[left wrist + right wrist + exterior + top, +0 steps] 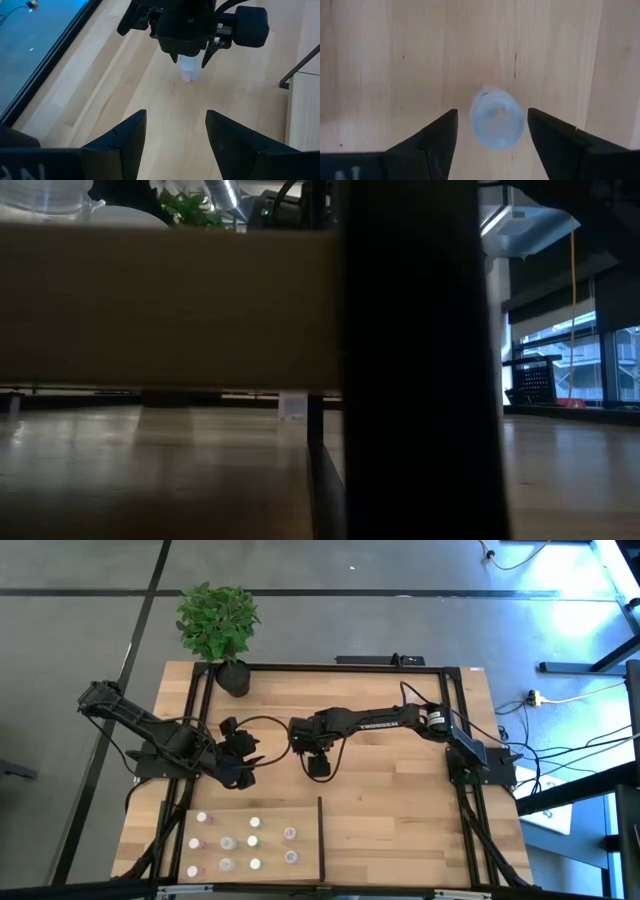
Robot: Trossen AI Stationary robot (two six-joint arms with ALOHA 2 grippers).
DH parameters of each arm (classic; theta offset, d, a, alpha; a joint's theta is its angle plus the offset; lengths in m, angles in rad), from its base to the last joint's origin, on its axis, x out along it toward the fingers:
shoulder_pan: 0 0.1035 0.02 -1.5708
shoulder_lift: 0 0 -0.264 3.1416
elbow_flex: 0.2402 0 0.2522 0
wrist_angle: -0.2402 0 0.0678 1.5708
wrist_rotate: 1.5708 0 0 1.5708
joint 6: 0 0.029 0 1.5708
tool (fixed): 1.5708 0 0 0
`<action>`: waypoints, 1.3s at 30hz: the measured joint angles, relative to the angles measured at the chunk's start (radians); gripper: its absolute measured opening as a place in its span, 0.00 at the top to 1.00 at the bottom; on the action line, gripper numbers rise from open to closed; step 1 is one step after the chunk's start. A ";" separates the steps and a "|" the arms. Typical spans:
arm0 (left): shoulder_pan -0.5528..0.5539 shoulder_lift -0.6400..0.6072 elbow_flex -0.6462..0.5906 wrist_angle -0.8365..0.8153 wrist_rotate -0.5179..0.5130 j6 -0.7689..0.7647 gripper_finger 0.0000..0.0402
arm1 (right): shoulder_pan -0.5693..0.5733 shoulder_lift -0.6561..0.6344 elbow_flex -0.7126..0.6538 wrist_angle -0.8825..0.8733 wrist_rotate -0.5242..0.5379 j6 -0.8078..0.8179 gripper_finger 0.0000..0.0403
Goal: Pick and place medicine bottles onto shelf by color
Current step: Put the transparent pill bottle on the shelf aligned with the other transparent pill bottles
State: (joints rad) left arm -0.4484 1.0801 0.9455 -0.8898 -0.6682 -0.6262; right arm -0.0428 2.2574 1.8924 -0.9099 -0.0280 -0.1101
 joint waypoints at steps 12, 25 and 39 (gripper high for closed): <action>0.000 0.000 0.000 0.000 0.000 0.000 0.51 | 0.000 0.000 0.187 -0.253 0.000 0.006 0.39; 0.013 0.000 -0.012 0.031 -0.003 0.050 0.51 | 0.002 -0.158 0.297 -0.431 0.215 0.090 0.39; 0.150 0.014 -0.305 0.706 0.167 0.443 0.51 | 0.048 -0.368 0.295 -0.420 0.297 0.103 0.39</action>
State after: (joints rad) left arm -0.2984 1.0946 0.6400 -0.1837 -0.5010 -0.1829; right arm 0.0057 1.8897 2.1872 -1.3299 0.2691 -0.0068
